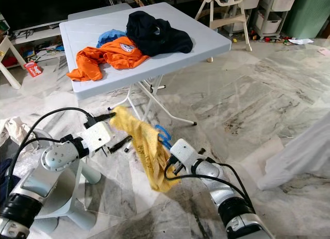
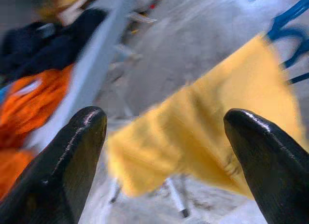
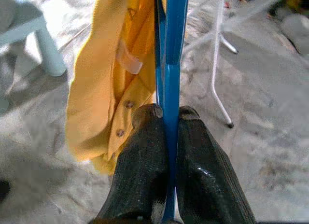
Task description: Hang hanger
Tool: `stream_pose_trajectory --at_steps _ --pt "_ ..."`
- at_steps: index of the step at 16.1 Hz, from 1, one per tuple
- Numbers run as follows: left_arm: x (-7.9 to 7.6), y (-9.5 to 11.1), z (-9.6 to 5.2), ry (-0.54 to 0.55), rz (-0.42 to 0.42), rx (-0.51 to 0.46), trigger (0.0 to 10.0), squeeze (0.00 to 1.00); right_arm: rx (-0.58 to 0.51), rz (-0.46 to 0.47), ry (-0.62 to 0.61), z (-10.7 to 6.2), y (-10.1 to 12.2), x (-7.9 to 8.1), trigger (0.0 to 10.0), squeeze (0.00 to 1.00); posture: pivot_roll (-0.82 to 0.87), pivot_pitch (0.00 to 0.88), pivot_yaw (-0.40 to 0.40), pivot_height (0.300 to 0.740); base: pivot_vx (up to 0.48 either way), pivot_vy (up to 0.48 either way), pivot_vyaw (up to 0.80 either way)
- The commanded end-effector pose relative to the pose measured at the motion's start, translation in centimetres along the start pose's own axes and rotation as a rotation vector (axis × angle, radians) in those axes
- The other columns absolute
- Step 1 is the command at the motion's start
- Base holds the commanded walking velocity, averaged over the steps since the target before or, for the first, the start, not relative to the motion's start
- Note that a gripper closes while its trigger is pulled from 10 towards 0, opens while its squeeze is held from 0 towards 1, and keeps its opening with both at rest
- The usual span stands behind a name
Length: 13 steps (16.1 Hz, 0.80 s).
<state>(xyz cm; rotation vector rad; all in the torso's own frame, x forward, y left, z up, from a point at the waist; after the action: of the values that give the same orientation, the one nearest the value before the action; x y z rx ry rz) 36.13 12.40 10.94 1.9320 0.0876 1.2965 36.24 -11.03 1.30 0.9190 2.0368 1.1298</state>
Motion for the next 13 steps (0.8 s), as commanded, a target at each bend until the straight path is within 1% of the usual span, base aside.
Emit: stream_pose_trajectory --at_steps 1,2,3,4,5,7,8,9,10,12,13 --pt "0.4 -1.3 -0.6 0.087 -0.019 0.064 10.0 0.0 -0.105 0.077 -0.072 0.2 2.8 -1.5 0.0 0.0 -0.06 0.052 0.088 0.74 0.0 0.0 0.0" --pt "0.1 -1.8 -0.8 0.11 -0.064 0.083 10.0 0.0 -0.122 0.104 -0.094 0.1 3.2 -1.9 0.0 0.0 -0.06 0.05 0.088 0.74 0.0 0.0 0.0" --pt "-0.3 -2.1 -0.9 0.138 -0.077 0.099 10.0 0.0 -0.153 0.161 -0.128 0.0 3.8 -2.4 0.0 0.0 -0.06 0.049 0.089 0.74 0.0 0.0 0.0" --pt "-0.9 -2.1 -0.9 0.14 -0.088 0.105 10.0 0.0 -0.183 0.199 -0.145 0.0 4.5 -2.7 0.0 0.0 -0.07 0.046 0.084 0.74 0.0 0.0 0.0" --pt "-1.7 -2.0 -0.8 0.133 -0.088 0.112 10.0 0.0 -0.22 0.234 -0.153 -0.1 5.3 -2.9 0.0 0.0 -0.06 0.044 0.082 0.74 0.0 0.0 0.0" --pt "-2.9 -2.6 -0.7 0.124 -0.1 0.147 10.0 0.0 -0.274 0.276 -0.164 -0.2 6.7 -3.1 0.0 0.0 -0.07 0.039 0.081 0.74 0.0 0.0 0.0" --pt "-4.0 -3.1 -0.8 0.109 -0.128 0.169 10.0 0.0 -0.3 0.289 -0.156 -0.3 7.5 -3.0 0.0 0.0 -0.07 0.036 0.083 0.74 0.0 0.0 0.0" --pt "-4.3 -3.3 -0.8 0.106 -0.135 0.178 10.0 0.0 -0.306 0.295 -0.156 -0.3 7.7 -3.0 0.0 0.0 -0.07 0.036 0.083 0.74 0.0 0.0 0.0" --pt "-5.3 -3.9 -1.0 0.094 -0.157 0.212 10.0 0.0 -0.321 0.313 -0.149 -0.4 8.3 -2.8 0.0 0.0 -0.07 0.033 0.083 0.74 0.0 0.0 0.0" --pt "-5.8 -4.1 -1.0 0.091 -0.164 0.223 10.0 0.0 -0.336 0.315 -0.137 -0.5 8.9 -2.4 0.0 0.0 -0.07 0.032 0.083 0.74 0.0 0.0 0.0" --pt "-6.1 -4.2 -0.8 0.103 -0.196 0.233 10.0 0.0 -0.357 0.356 -0.125 -0.7 9.6 -2.1 0.0 0.0 -0.07 0.028 0.082 0.74 0.0 0.0 0.0"
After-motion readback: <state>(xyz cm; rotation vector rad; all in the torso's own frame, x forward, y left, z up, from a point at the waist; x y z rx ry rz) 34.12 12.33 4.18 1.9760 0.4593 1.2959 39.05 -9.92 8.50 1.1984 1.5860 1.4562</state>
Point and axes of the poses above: a point about 5 cm out from each wrist's last joint towards the gripper, its own z axis pointing out of the wrist towards the gripper, its own y axis along the axis of the wrist's last joint, x = y × z, the point moved 6 cm from there along z, pointing out of the wrist towards the gripper, and after that the axes turned 10 degrees about z, right-handed, at the moved point
